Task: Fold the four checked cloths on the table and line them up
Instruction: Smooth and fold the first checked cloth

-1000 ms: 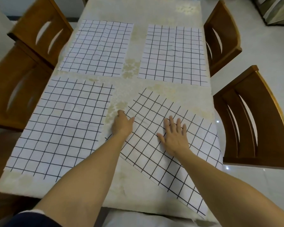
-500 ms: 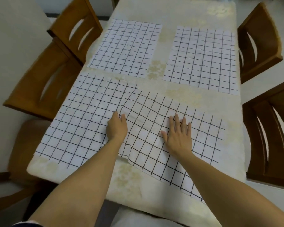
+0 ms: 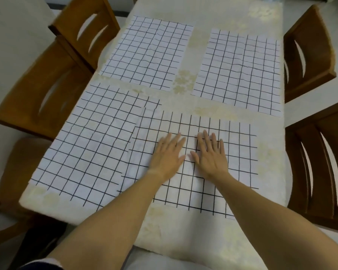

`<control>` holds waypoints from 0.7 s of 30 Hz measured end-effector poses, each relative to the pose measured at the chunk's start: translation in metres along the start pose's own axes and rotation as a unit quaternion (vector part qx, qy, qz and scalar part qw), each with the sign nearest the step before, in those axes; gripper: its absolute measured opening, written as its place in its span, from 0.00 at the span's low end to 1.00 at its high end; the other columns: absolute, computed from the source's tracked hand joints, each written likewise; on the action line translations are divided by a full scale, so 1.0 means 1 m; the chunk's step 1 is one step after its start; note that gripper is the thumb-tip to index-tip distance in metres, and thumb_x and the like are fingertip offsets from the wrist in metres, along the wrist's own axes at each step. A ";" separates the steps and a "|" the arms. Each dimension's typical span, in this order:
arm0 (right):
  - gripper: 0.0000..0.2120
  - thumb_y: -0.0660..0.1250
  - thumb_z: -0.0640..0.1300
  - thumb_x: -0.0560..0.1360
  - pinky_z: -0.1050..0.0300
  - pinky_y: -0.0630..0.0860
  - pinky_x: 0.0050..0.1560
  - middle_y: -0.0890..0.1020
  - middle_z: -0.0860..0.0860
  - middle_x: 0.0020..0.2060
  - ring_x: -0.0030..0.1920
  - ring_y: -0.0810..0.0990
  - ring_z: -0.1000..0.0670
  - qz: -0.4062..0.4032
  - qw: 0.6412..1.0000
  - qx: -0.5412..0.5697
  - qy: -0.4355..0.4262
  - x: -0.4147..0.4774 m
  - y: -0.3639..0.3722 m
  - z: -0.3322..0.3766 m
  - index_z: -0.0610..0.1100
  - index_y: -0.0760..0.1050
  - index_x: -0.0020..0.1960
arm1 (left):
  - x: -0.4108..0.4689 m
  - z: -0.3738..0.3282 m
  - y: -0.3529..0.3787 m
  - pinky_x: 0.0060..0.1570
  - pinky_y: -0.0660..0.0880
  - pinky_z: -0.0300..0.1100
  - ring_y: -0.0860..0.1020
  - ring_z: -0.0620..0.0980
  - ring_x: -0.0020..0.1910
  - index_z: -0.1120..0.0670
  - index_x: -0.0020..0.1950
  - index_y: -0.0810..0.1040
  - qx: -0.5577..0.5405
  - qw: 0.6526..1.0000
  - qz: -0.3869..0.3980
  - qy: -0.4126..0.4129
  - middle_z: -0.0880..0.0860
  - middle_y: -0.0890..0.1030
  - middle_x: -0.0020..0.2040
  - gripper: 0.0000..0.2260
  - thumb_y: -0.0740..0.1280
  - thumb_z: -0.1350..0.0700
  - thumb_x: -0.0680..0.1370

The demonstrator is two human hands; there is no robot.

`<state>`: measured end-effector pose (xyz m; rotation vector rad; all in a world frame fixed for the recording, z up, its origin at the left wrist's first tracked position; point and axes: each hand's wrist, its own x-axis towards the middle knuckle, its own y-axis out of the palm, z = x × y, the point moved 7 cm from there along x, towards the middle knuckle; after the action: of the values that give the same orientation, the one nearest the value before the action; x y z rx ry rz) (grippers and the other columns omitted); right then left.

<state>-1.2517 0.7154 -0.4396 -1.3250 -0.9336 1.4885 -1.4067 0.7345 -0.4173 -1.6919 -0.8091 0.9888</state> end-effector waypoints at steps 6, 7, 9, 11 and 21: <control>0.33 0.32 0.67 0.80 0.40 0.36 0.78 0.31 0.51 0.79 0.78 0.28 0.46 -0.010 0.999 0.009 0.034 -0.027 0.018 -0.024 0.55 0.30 0.80 | 0.010 -0.024 0.037 0.78 0.36 0.61 0.30 0.56 0.80 0.42 0.81 0.32 0.055 0.996 0.070 0.025 0.47 0.30 0.81 0.28 0.39 0.37 0.84; 0.32 0.32 0.67 0.80 0.40 0.36 0.78 0.30 0.51 0.79 0.78 0.27 0.47 -0.012 0.999 0.012 0.043 -0.029 0.019 -0.030 0.56 0.30 0.79 | 0.010 -0.022 0.037 0.78 0.36 0.61 0.30 0.55 0.79 0.41 0.80 0.31 0.053 0.996 0.066 0.027 0.46 0.30 0.81 0.28 0.38 0.36 0.84; 0.33 0.33 0.69 0.80 0.41 0.34 0.78 0.29 0.51 0.78 0.77 0.27 0.47 -0.014 0.998 0.022 0.061 -0.030 0.019 -0.038 0.57 0.29 0.79 | 0.010 -0.019 0.037 0.78 0.36 0.61 0.29 0.53 0.79 0.40 0.80 0.31 0.046 0.996 0.064 0.032 0.45 0.30 0.81 0.28 0.39 0.35 0.83; 0.33 0.34 0.69 0.80 0.41 0.32 0.78 0.28 0.50 0.78 0.77 0.27 0.46 -0.015 0.997 0.029 0.070 -0.031 0.019 -0.044 0.57 0.29 0.79 | 0.010 -0.019 0.037 0.78 0.36 0.61 0.29 0.53 0.79 0.40 0.80 0.31 0.046 0.997 0.060 0.031 0.45 0.31 0.81 0.29 0.40 0.35 0.84; 0.40 0.54 0.67 0.80 0.38 0.50 0.79 0.48 0.37 0.80 0.79 0.48 0.34 -0.082 0.947 0.117 0.287 -0.077 0.004 -0.117 0.44 0.49 0.81 | 0.021 -0.046 0.039 0.79 0.37 0.58 0.28 0.55 0.79 0.49 0.80 0.29 0.033 0.998 0.054 -0.018 0.50 0.27 0.79 0.33 0.36 0.34 0.82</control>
<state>-1.1350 0.6377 -0.4360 -1.3572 -0.4575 0.9631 -1.3543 0.7217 -0.4510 -1.6796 -0.7071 1.1111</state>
